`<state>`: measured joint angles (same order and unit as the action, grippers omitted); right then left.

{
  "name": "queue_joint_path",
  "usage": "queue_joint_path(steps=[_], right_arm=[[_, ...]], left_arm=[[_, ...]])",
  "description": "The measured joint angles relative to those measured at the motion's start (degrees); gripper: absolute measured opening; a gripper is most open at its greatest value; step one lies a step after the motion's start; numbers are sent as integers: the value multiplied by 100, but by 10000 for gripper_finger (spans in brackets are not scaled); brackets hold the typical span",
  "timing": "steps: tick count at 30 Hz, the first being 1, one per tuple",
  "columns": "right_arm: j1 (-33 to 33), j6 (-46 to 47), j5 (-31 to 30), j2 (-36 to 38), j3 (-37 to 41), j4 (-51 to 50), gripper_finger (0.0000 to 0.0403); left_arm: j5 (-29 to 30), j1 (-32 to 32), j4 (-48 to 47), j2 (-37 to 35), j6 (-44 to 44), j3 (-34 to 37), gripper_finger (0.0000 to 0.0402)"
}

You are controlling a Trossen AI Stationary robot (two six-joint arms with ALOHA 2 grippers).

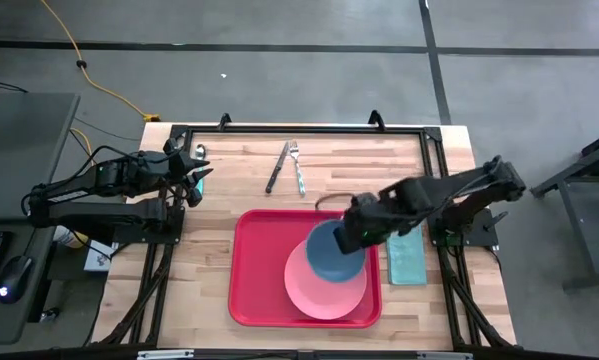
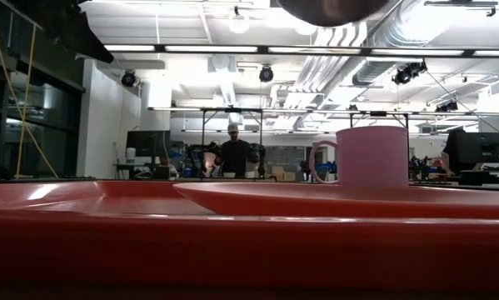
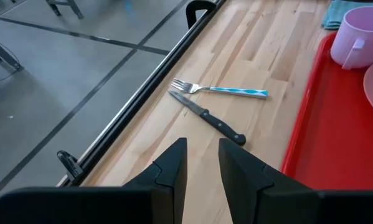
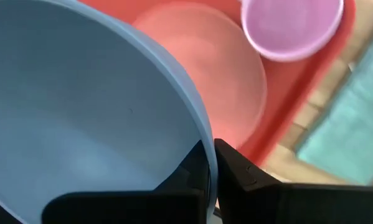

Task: Set up tray
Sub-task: Put the blue bowl on top of the pink plate on the red tray

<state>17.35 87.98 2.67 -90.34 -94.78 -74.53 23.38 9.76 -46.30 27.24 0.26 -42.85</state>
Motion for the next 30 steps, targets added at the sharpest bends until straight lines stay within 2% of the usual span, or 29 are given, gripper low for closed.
queue_joint_path(steps=[4, 9, 19, 25, 30], right_arm=[[194, 191, 156, -408, 0, -168, 0], [272, 357, -23, -871, 0, -172, 0], [321, 347, -246, -1762, 2, 404, 0], [431, 362, -79, -2030, 2, 645, 0], [630, 789, -81, -2035, 2, 620, 0]], left_arm=[[4, 0, -2, 0, -1, 0, 124], [4, -2, -4, 0, -1, 0, 124], [-35, -2, -2, 0, -1, -2, 124], [-39, -2, -2, 0, 1, -2, 124], [-41, -2, -2, 0, 1, -2, 124]])
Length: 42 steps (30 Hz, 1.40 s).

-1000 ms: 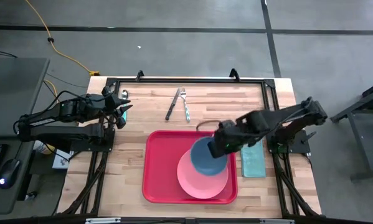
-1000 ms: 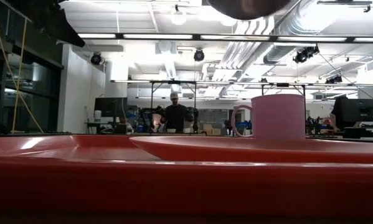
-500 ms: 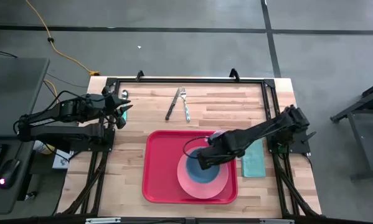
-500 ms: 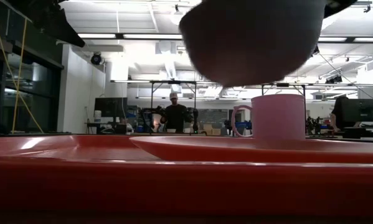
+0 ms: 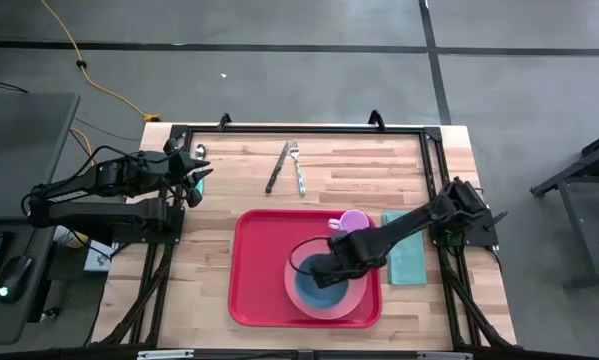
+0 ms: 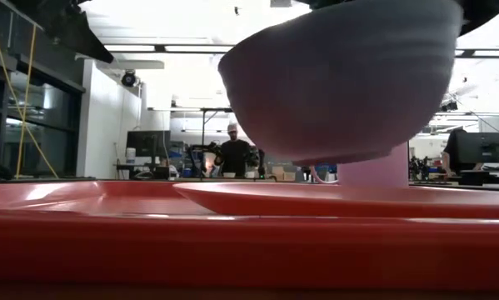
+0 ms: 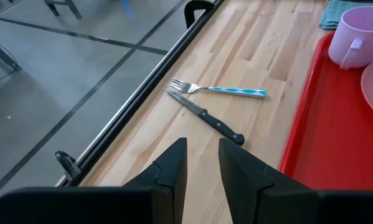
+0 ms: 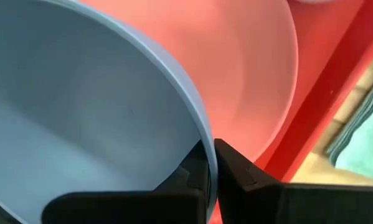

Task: Set up tray
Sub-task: Put the blue bowl on top of the pink plate on the red tray

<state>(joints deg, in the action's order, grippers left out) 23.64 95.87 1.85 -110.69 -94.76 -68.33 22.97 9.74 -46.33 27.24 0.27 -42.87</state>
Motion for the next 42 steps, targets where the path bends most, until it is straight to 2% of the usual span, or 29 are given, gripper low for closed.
queue_joint_path(steps=[10, 17, 30, 42], right_arm=[[284, 663, 30, 0, 0, -157, 0], [208, 786, -41, 0, 0, -407, 0], [151, 940, -158, -161, 7, -240, 0], [192, 1199, 27, -412, 7, -176, 0]], left_arm=[[-3, 1, 0, -1, 0, 0, 124], [-8, 2, -4, 0, 0, -67, 124], [6, 1, 20, -2, -52, -116, 124], [6, 0, 17, -4, -59, -116, 124]])
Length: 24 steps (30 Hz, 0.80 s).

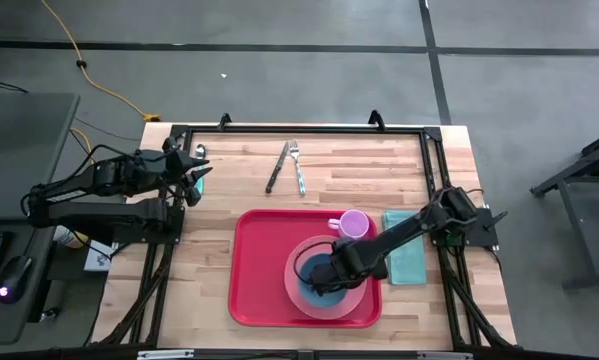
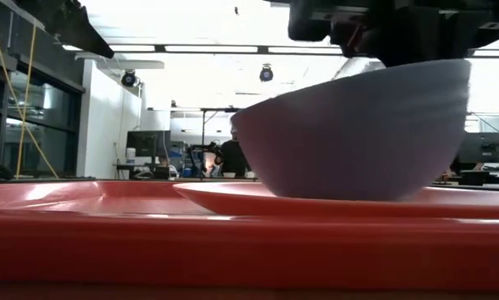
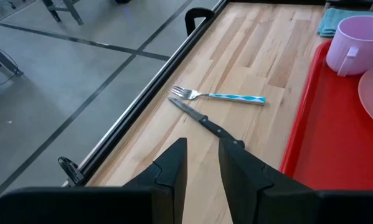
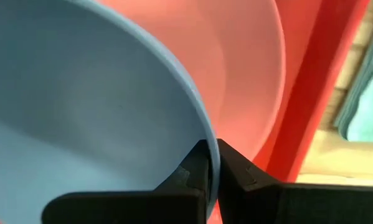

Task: Set up tray
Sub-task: Put the blue bowl on top of the pink plate on the red tray

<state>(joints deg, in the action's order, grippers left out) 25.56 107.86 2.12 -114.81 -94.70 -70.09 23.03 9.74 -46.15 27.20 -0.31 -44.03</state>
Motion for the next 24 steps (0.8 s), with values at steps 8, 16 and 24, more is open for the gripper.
queue_joint_path(steps=[8, 16, 24], right_arm=[[44, 32, 193, -78, 0, -53, 1], [55, 5, 403, -78, 0, -484, 9], [63, -40, 274, -78, 0, -460, 72]], left_arm=[[4, 2, 0, -2, -5, 0, 124], [2, 0, 0, -2, -5, 0, 124], [2, 0, 0, -2, -5, 0, 124]])
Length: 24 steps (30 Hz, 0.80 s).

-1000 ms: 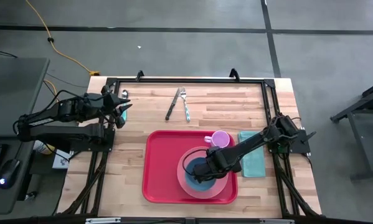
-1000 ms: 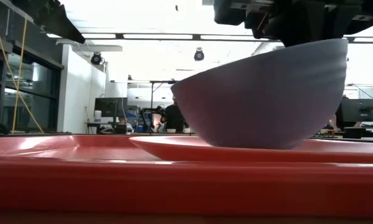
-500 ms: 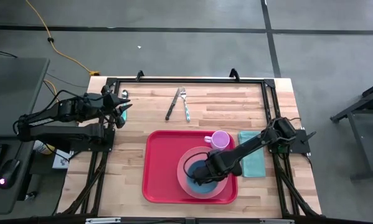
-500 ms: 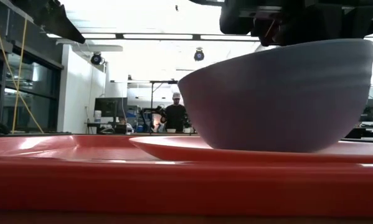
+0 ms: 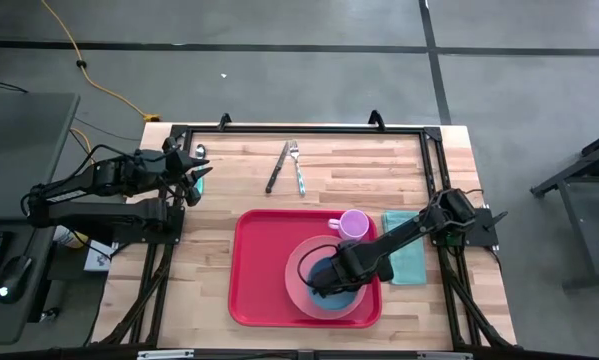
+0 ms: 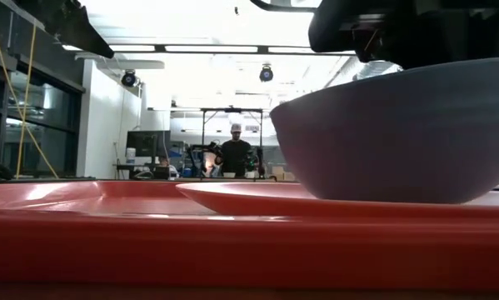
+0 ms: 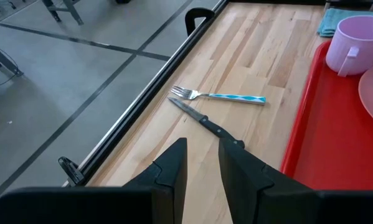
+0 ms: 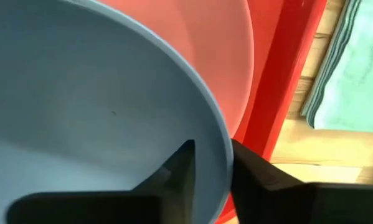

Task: Set up tray
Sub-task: Put the blue bowl on top of the pink plate on the red tray, then put the blue napkin to the left of the pink plate on the red tray

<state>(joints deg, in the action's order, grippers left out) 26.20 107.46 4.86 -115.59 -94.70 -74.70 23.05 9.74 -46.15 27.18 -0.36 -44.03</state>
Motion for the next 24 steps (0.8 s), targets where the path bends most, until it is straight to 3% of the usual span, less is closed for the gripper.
queue_joint_path(steps=[11, 19, 24], right_arm=[[-16, 9, 17, 33, 0, -351, 191], [-40, -94, -382, 667, -2, -415, 204], [-114, -17, -390, 1096, -9, -1170, 205]], left_arm=[[-2, 1, 0, 0, -79, 0, 124], [-4, 2, 0, -2, -87, 0, 124], [-5, 1, 0, -2, -87, 1, 124]])
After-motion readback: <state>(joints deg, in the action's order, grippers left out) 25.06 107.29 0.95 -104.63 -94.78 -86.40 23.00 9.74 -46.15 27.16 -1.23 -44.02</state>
